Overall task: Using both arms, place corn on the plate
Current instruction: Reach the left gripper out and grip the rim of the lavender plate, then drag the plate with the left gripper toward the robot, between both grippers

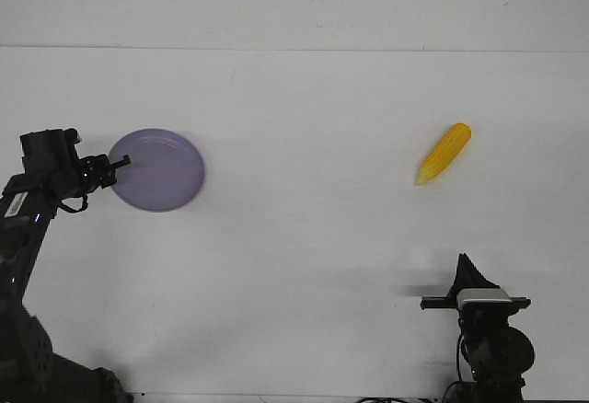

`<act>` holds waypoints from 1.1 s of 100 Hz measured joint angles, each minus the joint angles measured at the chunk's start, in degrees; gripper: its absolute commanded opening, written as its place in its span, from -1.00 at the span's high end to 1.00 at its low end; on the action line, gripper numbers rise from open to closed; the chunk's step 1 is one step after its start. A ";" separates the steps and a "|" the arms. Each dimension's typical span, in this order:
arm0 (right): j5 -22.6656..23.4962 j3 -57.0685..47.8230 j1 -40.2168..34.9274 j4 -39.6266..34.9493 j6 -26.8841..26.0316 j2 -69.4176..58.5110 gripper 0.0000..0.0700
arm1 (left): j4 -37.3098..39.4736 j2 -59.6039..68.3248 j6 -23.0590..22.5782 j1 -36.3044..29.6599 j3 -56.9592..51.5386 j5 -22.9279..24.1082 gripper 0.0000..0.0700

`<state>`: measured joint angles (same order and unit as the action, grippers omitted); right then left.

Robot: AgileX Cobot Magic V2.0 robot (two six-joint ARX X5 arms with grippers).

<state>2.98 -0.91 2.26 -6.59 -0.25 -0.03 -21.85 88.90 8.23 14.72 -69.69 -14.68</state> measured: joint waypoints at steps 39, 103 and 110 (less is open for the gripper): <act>0.00 0.00 0.00 0.00 0.00 0.00 0.95 | -4.09 -28.61 3.08 -19.43 12.61 -4.00 0.98; 0.00 0.00 0.00 0.00 0.00 0.00 0.95 | 13.07 -26.67 16.81 -47.98 35.56 4.31 0.98; 0.00 0.00 0.00 0.00 0.00 0.00 0.95 | 13.51 -24.13 16.79 -48.28 35.56 4.26 0.98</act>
<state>2.98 -0.91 2.26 -6.59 -0.25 -0.03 -8.34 64.77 25.02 -33.56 -34.13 -10.41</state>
